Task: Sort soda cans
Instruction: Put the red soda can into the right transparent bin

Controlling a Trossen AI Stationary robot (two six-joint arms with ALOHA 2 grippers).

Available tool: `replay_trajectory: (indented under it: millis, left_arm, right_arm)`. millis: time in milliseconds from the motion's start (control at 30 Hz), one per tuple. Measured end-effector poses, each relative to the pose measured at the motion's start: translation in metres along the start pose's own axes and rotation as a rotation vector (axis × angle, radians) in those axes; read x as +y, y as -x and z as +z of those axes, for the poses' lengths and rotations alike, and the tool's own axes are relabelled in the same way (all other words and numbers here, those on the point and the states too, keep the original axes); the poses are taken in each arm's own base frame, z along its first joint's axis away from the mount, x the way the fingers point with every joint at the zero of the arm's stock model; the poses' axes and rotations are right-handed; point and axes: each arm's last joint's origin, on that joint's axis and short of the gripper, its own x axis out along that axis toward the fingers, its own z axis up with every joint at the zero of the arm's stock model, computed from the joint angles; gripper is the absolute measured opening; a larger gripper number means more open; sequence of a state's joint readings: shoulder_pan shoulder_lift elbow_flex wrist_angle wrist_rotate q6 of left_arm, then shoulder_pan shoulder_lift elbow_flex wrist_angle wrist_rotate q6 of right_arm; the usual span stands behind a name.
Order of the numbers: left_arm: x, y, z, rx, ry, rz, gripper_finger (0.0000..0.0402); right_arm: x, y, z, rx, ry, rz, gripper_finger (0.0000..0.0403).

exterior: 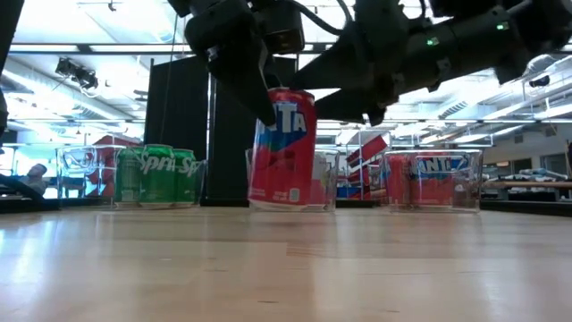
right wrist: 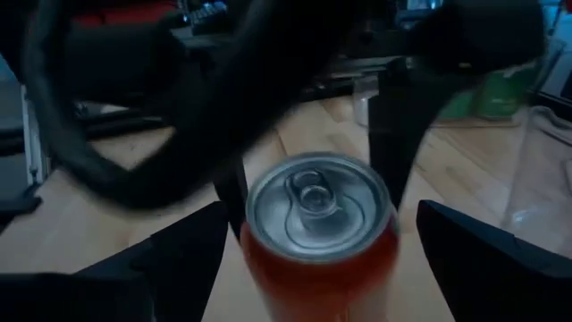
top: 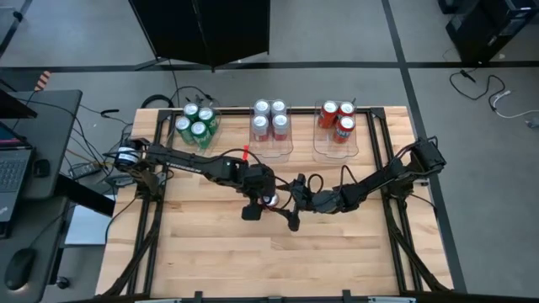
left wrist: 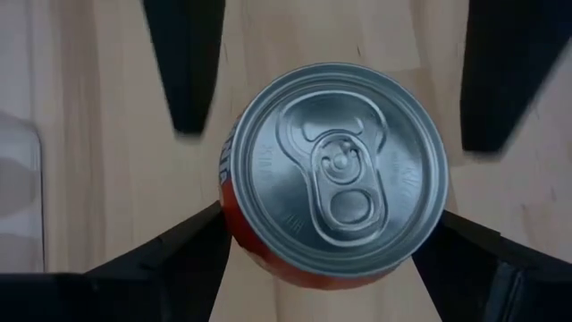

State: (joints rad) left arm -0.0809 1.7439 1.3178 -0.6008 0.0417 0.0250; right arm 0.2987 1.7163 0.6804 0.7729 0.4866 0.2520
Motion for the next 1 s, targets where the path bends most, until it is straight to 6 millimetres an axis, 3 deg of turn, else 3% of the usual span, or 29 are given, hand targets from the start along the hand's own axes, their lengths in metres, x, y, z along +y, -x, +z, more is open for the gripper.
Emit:
replay_trajectory:
  millis: [200, 400, 767, 1000]
  left_arm:
    - [0.000, 0.000, 0.001, -0.011, -0.004, 0.000, 0.0322]
    - [0.000, 0.000, -0.004, 0.034, -0.011, -0.001, 0.0322]
    - [0.002, 0.001, -0.007, 0.078, -0.015, 0.061, 0.0321]
    - [0.003, 0.002, -0.012, 0.125, -0.020, 0.089, 0.0321]
  right_arm:
    - [0.002, -0.019, -0.007, 0.022, 0.048, -0.004, 0.0331]
    - [0.006, -0.031, -0.011, 0.027, 0.050, -0.016, 0.0285]
    - [0.008, -0.029, -0.015, 0.055, 0.052, -0.026, 0.0284]
    - [0.020, -0.012, -0.004, 0.077, 0.075, -0.027, 0.0284]
